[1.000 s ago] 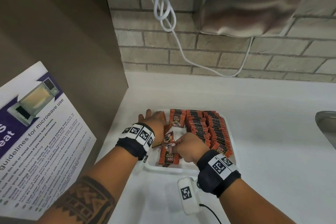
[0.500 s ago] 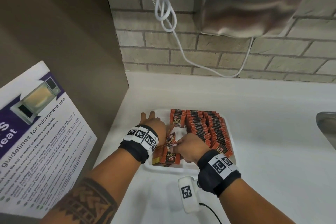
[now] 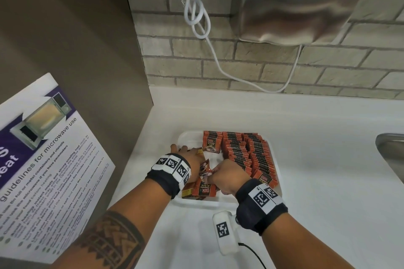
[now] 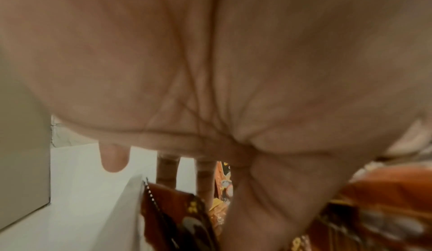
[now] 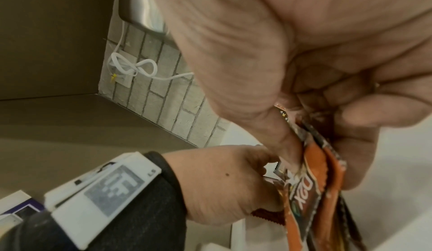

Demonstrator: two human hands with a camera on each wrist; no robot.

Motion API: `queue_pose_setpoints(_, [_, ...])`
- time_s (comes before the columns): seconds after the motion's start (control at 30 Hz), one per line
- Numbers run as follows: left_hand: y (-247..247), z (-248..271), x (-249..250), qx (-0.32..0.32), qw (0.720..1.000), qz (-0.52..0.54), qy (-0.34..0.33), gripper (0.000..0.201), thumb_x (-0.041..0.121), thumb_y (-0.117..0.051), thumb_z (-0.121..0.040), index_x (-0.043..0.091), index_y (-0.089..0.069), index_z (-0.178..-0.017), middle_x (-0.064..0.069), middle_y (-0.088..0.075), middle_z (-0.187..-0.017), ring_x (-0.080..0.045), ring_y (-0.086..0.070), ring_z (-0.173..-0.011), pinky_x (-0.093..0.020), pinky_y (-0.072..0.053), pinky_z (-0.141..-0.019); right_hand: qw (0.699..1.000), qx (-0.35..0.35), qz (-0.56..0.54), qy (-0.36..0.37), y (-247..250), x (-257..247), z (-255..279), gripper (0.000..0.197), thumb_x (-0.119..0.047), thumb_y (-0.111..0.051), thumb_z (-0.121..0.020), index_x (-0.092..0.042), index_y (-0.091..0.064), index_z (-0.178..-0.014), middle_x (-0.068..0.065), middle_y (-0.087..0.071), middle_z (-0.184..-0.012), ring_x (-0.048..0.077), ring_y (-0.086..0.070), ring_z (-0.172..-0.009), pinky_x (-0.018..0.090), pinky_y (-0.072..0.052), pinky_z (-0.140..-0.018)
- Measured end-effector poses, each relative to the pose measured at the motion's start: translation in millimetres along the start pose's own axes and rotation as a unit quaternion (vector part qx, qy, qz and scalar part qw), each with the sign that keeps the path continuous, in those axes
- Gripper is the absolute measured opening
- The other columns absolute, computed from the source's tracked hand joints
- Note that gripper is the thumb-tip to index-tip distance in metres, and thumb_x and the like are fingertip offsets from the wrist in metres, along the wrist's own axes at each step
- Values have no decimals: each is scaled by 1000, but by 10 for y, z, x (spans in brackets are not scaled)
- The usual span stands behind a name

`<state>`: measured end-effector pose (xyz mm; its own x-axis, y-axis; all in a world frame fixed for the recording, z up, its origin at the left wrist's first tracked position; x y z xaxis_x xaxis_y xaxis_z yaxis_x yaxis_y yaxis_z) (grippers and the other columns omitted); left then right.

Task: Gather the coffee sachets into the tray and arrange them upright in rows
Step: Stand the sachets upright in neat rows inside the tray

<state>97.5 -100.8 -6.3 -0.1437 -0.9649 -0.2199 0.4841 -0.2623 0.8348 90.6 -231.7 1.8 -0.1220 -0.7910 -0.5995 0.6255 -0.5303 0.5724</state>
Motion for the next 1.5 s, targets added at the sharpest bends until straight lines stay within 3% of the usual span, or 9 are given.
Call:
queue_pose_setpoints(0.23, [62, -24, -16, -50, 998, 26, 14, 44, 21, -49, -90, 29, -53, -133, 1, -59, -132, -30, -31, -137, -61, -17, -107, 1000, 5, -2, 22, 52, 2, 55, 23, -25, -71, -88, -7, -61, -79, 11, -56, -75, 19, -44, -55, 27, -36, -52])
queue_pose_setpoints(0.4, [146, -2, -18, -16, 999, 46, 4, 42, 18, -47, -91, 23, -50, -132, -8, -60, -124, -29, -38, -132, -57, -19, -111, 999, 13, -25, 29, 147, 10, 120, 20, -22, -71, -88, -8, -61, -78, 5, -56, -68, 13, -45, -50, 23, -36, -48])
queue_pose_setpoints(0.57, [67, -36, -62, 23, 999, 44, 11, 48, 30, -57, -91, 26, -52, -138, -3, -48, -138, -28, -37, -134, -57, -24, -107, 998, 24, -56, 25, 238, 59, 150, 24, -19, -72, -89, -11, -57, -73, -3, -49, -57, 6, -40, -40, 16, -32, -39])
queue_pose_setpoints(0.67, [21, -31, -52, -9, 999, 45, 13, 49, 25, -52, -91, 25, -50, -140, -2, -51, -139, -29, -36, -135, -58, -22, -108, 998, 28, -52, 23, 228, 83, 144, 25, -21, -74, -88, -10, -57, -72, -3, -49, -58, 8, -41, -42, 18, -32, -41])
queue_pose_setpoints(0.9, [52, 2, -63, -6, 998, 63, 13, 29, 28, -52, -92, 24, -62, -119, 0, -60, -107, -24, -44, -121, -55, -21, -106, 998, 29, -55, 18, 239, 129, 146, 24, -24, -73, -89, -1, -69, -90, 3, -62, -72, 10, -48, -49, 19, -36, -46])
queue_pose_setpoints(1.07, [56, -11, -53, 6, 995, 97, 16, 34, 15, -51, -90, 22, -62, -121, -1, -65, -117, -23, -57, -113, -55, -17, -111, 997, 30, -69, 11, 264, 126, 147, 19, -22, -73, -90, -6, -65, -84, 2, -59, -69, 8, -46, -48, 19, -37, -46])
queue_pose_setpoints(1.23, [76, 23, -76, 47, 993, 107, 30, 44, 14, -55, -88, 23, -54, -131, -6, -48, -129, -26, -59, -105, -52, -23, -111, 996, 30, -87, 1, 245, 165, 129, 28, -22, -74, -88, 3, -70, -100, 15, -75, -93, 15, -56, -61, 23, -42, -52])
queue_pose_setpoints(1.37, [121, 54, -85, 40, 993, 105, 32, 27, 12, -50, -89, 19, -59, -113, -2, -62, -104, -24, -59, -104, -49, -24, -107, 996, 28, -83, 6, 254, 158, 137, 22, -21, -73, -89, -1, -70, -97, 8, -72, -86, 11, -55, -56, 20, -41, -49])
queue_pose_setpoints(1.5, [171, 81, -90, 44, 991, 122, 34, 9, 15, -45, -91, 20, -53, -91, 3, -52, -79, -22, -52, -89, -50, -25, -103, 997, 33, -75, 11, 260, 143, 116, 18, -24, -74, -89, -8, -65, -91, 5, -67, -83, 11, -52, -58, 21, -40, -52])
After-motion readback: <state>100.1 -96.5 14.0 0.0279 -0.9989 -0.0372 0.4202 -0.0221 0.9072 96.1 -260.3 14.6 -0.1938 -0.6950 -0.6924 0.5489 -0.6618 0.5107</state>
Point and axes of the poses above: each hand's wrist, its own z-axis away from the middle knuckle, its own y-axis out of the back of the hand, x = y × z, the point moved 4 cm from there along -z, towards the middle knuckle
